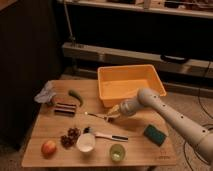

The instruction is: Place fork in plastic cup

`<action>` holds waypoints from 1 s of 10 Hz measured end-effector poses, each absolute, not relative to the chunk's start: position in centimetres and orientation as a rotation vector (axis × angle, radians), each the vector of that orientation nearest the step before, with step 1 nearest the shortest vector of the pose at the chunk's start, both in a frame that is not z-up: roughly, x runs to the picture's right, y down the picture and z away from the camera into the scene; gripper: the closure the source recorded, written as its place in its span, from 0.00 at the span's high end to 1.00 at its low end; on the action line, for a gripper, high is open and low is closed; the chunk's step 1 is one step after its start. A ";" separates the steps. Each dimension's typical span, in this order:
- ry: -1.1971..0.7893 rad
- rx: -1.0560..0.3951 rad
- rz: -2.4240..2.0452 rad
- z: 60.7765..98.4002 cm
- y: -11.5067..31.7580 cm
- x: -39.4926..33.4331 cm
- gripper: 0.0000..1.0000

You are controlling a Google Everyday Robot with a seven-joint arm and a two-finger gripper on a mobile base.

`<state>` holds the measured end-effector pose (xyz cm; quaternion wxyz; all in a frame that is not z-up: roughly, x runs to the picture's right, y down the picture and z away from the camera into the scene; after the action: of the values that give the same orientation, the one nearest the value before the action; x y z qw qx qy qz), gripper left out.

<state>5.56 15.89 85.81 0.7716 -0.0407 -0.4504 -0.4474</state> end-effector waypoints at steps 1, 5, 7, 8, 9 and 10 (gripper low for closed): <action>-0.976 -0.094 -0.967 86.0 16.0 5.7 0.51; -0.980 -0.111 -0.962 86.4 16.4 5.6 0.31; -0.981 -0.114 -0.960 86.4 16.5 5.6 0.10; -0.979 -0.116 -0.962 86.4 16.6 5.7 0.04; -0.978 -0.118 -0.962 86.5 16.6 5.7 0.02; -0.977 -0.120 -0.961 86.6 16.7 5.8 0.02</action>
<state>5.83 16.69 86.55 0.7727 -0.0553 -0.4509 -0.4433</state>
